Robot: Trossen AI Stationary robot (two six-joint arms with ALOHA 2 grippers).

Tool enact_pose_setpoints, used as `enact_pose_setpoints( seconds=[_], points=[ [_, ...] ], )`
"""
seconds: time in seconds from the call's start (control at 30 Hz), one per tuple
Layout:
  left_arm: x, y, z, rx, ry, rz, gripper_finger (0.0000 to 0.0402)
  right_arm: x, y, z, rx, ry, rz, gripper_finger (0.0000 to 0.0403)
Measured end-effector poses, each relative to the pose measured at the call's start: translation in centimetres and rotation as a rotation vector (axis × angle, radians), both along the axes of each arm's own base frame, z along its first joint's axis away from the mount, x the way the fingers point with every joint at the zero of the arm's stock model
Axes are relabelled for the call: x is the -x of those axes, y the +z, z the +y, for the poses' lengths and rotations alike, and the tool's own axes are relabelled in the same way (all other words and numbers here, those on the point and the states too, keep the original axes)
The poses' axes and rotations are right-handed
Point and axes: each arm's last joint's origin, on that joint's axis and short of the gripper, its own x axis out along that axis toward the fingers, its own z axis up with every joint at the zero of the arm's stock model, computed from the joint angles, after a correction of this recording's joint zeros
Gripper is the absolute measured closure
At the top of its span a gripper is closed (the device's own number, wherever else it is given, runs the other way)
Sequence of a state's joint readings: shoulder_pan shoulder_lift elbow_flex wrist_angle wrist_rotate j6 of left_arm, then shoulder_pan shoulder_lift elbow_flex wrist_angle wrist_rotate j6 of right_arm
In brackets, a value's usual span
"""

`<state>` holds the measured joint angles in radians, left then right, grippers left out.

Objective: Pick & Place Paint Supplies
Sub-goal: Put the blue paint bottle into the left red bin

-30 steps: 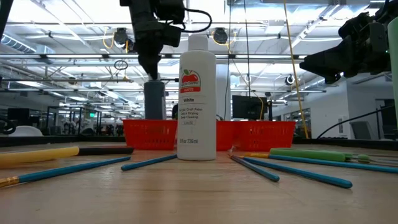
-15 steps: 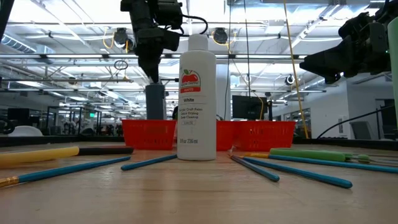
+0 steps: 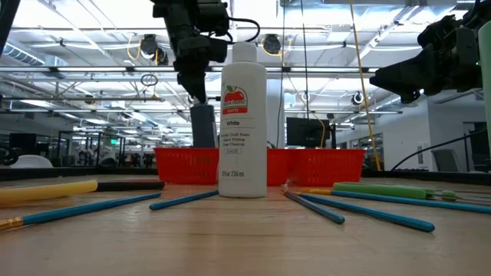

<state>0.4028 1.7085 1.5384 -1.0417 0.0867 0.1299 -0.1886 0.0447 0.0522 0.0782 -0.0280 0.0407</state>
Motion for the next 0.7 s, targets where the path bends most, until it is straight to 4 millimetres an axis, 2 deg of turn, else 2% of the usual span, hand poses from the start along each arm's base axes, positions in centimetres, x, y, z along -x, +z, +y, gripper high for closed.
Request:
enact_pose_setpoints(
  seconds=[0.37,0.7],
  points=[
    [-0.8,-1.0,-0.2,0.027,-0.014,0.019,0.028,0.0,0.0,0.0,0.0,0.0,0.0,0.0261],
    [-1.4,-0.9,0.0,-0.018,-0.006,-0.029,0.0167,0.0,0.0,0.0,0.0,0.0,0.0,0.0261]
  ],
)
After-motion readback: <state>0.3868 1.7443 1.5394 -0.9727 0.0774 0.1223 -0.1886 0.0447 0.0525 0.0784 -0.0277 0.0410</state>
